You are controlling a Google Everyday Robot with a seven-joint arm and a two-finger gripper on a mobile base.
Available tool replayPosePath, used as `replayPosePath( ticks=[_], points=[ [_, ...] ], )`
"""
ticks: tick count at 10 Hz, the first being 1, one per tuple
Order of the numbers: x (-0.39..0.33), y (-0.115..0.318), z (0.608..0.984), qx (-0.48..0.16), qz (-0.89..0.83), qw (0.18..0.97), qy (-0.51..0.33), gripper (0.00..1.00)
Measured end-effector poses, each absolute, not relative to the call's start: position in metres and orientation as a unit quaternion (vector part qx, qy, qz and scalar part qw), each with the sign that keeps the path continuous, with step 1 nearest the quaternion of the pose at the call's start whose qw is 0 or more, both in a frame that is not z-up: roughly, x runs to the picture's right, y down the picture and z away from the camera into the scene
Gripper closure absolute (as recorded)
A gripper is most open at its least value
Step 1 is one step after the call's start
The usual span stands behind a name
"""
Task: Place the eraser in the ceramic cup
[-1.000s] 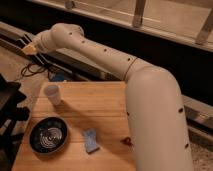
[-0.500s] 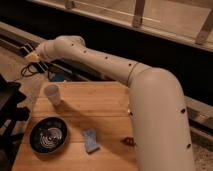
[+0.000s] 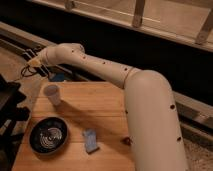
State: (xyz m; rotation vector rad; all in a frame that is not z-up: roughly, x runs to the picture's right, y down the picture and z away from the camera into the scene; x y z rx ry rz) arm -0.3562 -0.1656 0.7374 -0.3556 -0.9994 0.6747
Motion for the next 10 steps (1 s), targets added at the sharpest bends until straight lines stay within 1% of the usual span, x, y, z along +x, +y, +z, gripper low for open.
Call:
replayPosePath(
  ticks=[2, 7, 10],
  points=[
    [-0.358, -0.166, 0.740, -0.170, 0.319, 0.807, -0.468, 0.91],
    [-0.344, -0.101, 0.752, -0.200, 0.368, 0.784, -0.459, 0.91],
    [-0.347, -0.084, 0.755, -0.212, 0.379, 0.774, -0.461, 0.91]
  ],
)
